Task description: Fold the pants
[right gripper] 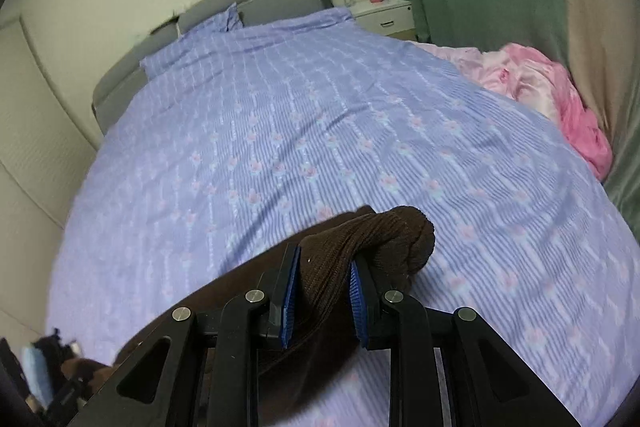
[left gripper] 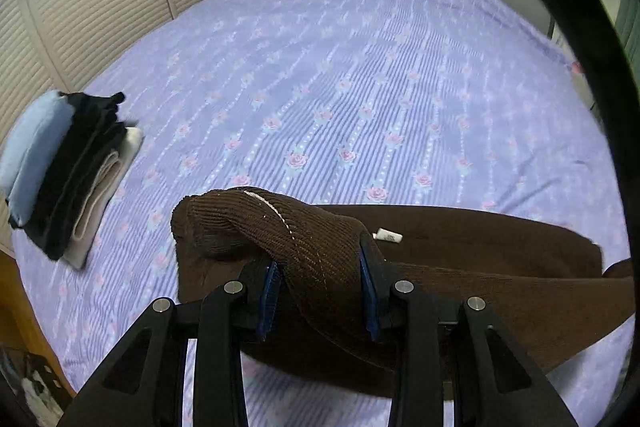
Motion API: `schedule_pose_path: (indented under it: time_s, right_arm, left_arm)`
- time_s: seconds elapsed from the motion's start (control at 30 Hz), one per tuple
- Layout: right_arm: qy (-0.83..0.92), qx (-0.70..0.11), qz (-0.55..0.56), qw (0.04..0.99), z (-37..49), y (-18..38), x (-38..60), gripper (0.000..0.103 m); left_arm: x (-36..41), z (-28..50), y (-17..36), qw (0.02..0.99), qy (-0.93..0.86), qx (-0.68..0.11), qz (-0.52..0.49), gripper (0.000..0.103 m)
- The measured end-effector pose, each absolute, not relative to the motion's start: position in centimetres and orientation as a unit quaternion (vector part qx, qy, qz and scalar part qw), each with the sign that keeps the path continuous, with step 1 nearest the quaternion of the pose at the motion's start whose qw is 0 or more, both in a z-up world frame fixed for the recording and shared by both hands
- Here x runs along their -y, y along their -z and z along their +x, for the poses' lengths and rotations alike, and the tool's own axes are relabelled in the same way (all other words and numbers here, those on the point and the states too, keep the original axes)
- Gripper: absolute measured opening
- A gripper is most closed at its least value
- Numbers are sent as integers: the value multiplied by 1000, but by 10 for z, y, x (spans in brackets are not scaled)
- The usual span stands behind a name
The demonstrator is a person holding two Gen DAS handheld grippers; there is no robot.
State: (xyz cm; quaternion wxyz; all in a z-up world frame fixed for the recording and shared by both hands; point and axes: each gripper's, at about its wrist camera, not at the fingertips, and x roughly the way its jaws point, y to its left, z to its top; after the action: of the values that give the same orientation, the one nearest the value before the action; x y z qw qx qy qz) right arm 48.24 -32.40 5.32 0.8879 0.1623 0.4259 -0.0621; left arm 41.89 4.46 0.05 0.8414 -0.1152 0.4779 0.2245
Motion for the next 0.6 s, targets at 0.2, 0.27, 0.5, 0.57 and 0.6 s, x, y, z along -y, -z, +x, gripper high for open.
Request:
schedule_pose_path:
  time_s: [0.2,0.27,0.5,0.57,0.6]
  right_arm:
    - [73,-460,142,874,522,-20,316,25]
    - [65,-463,148,871,527,-15,317,29]
    - [42,-434,148,888,515,-44,313,69]
    - [35,-420,142,896,504,-56,316,72]
    - [36,-411,131,901,496,-63,319,77]
  left_arm:
    - [-40,447,21,829,-228,-504,-84,64]
    - [-40,446,17,837,-226,-492,-79,88]
    - [-20,439,-33,886,-178,-428,-32,101]
    - [-8,439,-40,899,-117,-423,-2,102]
    - [-3,440,-40,901,-80,-425,7,102]
